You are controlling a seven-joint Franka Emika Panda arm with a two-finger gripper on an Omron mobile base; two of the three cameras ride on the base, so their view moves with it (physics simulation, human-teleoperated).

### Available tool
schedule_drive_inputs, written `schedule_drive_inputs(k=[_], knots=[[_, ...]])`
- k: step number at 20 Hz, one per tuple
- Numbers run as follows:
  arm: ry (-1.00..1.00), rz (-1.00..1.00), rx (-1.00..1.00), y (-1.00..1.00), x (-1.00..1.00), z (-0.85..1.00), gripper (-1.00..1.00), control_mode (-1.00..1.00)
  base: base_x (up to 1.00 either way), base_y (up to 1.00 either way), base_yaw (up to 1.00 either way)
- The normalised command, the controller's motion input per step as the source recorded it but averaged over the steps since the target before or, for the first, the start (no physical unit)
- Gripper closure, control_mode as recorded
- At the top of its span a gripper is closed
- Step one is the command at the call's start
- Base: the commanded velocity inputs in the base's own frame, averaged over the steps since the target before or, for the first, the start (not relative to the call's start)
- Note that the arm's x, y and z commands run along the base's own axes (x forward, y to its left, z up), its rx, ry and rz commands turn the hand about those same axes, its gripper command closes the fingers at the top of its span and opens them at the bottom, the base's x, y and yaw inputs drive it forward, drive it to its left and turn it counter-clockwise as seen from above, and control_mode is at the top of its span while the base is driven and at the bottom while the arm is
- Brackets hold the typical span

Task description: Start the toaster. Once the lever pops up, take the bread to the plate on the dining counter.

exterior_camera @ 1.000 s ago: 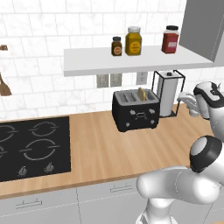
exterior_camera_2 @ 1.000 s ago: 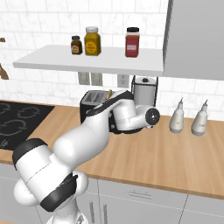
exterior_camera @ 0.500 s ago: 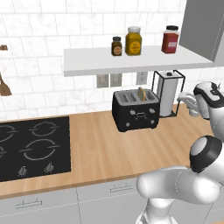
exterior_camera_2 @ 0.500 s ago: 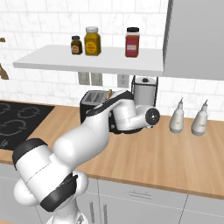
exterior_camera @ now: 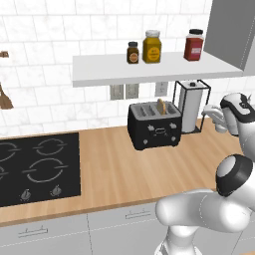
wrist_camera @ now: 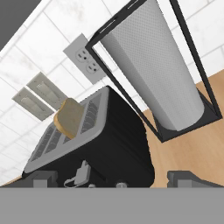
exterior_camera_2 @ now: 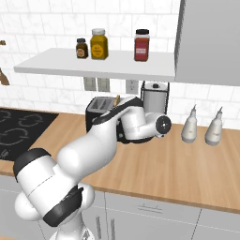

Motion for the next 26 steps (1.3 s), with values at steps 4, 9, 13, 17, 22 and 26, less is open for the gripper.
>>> schedule_drive_inputs(k=[4,9,13,17,22,26], knots=[[0.0,0.0,0.0,0.0,0.0,0.0,-1.0,-1.0,0.0,0.0,0.0],[0.0,0.0,0.0,0.0,0.0,0.0,-1.0,-1.0,0.0,0.0,0.0],[0.0,0.0,0.0,0.0,0.0,0.0,-1.0,-1.0,0.0,0.0,0.0],[0.0,0.0,0.0,0.0,0.0,0.0,-1.0,-1.0,0.0,0.0,0.0],[-0.08,0.03,-0.01,0.3,0.01,0.0,-1.0,-1.0,0.0,0.0,0.0],[-0.22,0.09,-0.07,0.57,0.05,0.0,-1.0,-1.0,0.0,0.0,0.0]])
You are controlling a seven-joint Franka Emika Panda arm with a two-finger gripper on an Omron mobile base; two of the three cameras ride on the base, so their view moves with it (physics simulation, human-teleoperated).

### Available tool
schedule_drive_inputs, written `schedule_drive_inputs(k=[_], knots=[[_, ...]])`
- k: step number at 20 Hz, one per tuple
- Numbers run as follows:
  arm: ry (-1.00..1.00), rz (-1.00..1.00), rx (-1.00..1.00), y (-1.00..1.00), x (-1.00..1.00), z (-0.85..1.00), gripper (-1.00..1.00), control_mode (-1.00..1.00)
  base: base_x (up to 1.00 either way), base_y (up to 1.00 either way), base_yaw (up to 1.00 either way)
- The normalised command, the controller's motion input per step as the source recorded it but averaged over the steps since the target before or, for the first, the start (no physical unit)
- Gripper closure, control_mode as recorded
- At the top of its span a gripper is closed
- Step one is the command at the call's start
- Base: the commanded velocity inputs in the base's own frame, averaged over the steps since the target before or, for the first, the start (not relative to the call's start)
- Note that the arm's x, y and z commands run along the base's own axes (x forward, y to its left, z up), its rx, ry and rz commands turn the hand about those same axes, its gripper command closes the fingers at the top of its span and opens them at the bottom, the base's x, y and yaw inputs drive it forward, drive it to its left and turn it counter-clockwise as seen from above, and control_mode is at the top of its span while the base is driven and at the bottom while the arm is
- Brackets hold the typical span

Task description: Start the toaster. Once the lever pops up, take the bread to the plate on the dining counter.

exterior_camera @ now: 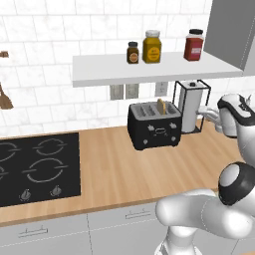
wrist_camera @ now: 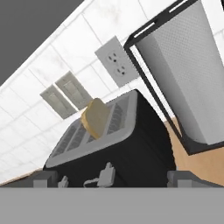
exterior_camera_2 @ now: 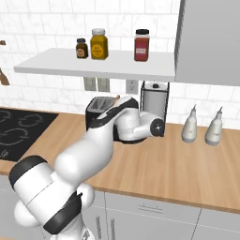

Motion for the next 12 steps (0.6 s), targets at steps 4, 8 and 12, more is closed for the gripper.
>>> schedule_drive_inputs(k=[4,8,12], knots=[[-0.04,0.03,-0.13,0.63,0.09,0.05,-1.0,-1.0,0.0,0.0,0.0],[0.04,0.0,-0.17,0.66,0.15,0.16,-1.0,-1.0,0.0,0.0,0.0],[0.09,0.0,-0.17,0.67,0.3,0.3,-1.0,-1.0,0.0,0.0,0.0]])
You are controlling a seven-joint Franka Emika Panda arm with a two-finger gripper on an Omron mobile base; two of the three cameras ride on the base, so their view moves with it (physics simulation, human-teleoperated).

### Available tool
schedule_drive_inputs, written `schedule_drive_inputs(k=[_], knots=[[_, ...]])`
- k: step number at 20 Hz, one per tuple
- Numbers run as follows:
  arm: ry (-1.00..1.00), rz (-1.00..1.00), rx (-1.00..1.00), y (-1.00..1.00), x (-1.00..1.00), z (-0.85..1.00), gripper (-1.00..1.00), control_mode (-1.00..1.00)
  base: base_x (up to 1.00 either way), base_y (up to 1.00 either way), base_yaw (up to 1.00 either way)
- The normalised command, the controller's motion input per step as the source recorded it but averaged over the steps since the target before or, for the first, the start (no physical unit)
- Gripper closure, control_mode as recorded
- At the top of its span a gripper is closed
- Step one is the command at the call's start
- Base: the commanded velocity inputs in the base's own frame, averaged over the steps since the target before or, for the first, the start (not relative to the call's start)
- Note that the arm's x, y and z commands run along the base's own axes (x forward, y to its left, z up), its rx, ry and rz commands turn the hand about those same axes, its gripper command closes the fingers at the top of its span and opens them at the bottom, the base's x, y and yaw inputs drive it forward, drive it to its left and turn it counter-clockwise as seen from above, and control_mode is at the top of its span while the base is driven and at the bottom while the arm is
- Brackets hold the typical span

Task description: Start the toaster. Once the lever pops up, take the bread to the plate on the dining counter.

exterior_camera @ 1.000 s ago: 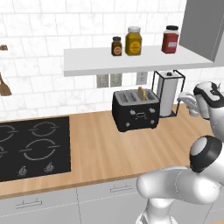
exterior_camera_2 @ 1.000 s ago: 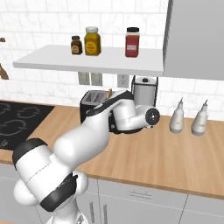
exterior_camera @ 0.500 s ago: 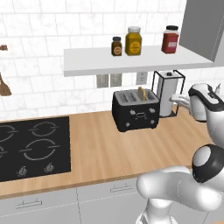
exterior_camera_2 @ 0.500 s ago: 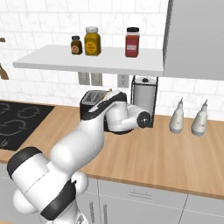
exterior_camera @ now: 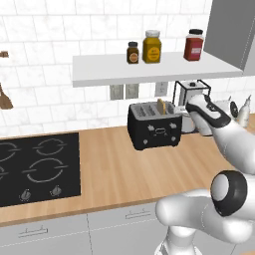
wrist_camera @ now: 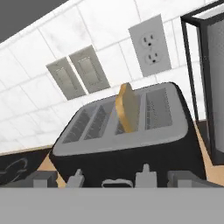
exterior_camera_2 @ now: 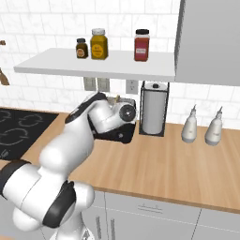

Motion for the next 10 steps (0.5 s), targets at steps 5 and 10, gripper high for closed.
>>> schedule_drive_inputs(k=[5,10], knots=[[0.04,0.0,-0.1,0.46,0.37,0.18,-1.0,-1.0,0.0,0.0,0.0],[0.07,0.0,-0.05,0.12,0.43,0.05,-1.0,-1.0,0.0,0.0,0.0]])
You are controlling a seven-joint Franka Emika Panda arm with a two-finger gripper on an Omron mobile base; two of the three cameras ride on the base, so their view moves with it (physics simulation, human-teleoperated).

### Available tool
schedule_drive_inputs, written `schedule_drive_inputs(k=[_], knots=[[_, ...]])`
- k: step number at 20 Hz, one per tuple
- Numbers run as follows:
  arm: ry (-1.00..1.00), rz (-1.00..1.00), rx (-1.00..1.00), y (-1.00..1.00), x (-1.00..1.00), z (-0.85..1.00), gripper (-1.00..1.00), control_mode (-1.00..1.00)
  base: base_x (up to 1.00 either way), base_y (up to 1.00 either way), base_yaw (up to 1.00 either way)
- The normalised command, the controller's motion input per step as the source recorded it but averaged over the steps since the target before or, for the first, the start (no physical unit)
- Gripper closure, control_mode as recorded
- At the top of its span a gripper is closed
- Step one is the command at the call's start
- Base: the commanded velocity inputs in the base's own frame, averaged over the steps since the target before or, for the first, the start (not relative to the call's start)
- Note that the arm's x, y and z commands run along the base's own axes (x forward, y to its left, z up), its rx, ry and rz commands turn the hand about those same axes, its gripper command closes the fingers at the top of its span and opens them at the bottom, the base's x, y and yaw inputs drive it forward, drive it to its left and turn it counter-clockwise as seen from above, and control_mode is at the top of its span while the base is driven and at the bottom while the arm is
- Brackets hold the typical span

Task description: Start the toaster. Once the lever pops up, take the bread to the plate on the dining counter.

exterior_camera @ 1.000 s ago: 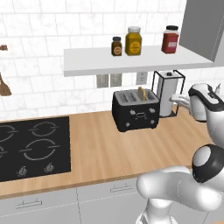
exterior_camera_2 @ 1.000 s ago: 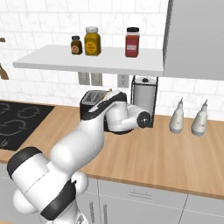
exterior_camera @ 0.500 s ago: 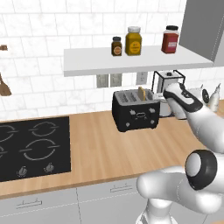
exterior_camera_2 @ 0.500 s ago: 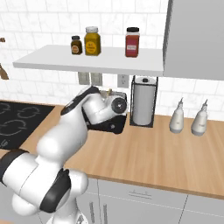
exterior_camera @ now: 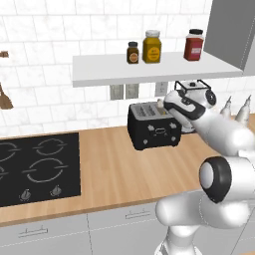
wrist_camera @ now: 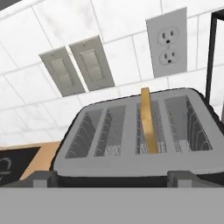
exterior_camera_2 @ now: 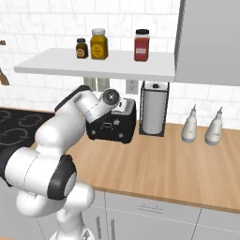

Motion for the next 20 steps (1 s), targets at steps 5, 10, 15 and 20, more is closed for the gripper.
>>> schedule_drive_inputs(k=[5,10,15,20], knots=[[0.04,0.0,-0.01,0.0,0.4,0.0,-1.0,-1.0,0.0,0.0,0.0],[0.01,0.0,-0.01,-0.08,0.26,-0.01,-1.0,-1.0,0.0,0.0,0.0],[0.0,0.0,-0.04,-0.05,0.15,-0.18,-1.0,-1.0,0.0,0.0,0.0],[0.0,0.0,0.0,-0.11,0.22,-0.19,-1.0,-1.0,0.0,0.0,0.0]])
